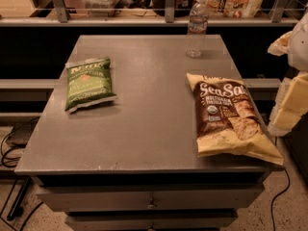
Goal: Move brown chip bag near green jalapeno chip bag
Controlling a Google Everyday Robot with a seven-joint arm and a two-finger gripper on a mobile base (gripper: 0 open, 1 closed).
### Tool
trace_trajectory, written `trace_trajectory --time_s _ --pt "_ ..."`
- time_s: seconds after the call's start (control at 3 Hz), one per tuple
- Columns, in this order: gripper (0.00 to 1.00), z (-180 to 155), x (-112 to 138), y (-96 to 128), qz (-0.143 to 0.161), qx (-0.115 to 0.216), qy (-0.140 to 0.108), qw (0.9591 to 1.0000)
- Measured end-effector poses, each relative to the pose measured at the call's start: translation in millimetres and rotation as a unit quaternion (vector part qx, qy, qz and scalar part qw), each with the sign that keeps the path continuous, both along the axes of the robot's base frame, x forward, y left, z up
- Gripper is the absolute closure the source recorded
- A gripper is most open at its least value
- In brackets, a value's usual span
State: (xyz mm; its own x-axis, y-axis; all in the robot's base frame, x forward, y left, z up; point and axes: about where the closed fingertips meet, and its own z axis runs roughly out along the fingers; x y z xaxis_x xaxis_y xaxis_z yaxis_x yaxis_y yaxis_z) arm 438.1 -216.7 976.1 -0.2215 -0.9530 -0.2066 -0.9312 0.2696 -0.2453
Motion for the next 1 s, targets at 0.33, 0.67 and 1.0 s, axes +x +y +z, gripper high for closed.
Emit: trace_trajectory --time_s 0.33,0.67,1.0 --pt "0.00 0 0 0 0.000 0.000 0.000 1.0000" --pt "0.00 -11 0 3 0.005 0.017 0.006 0.9998" --pt "0.00 -37 -1 11 0.002 0.047 0.014 0.9988"
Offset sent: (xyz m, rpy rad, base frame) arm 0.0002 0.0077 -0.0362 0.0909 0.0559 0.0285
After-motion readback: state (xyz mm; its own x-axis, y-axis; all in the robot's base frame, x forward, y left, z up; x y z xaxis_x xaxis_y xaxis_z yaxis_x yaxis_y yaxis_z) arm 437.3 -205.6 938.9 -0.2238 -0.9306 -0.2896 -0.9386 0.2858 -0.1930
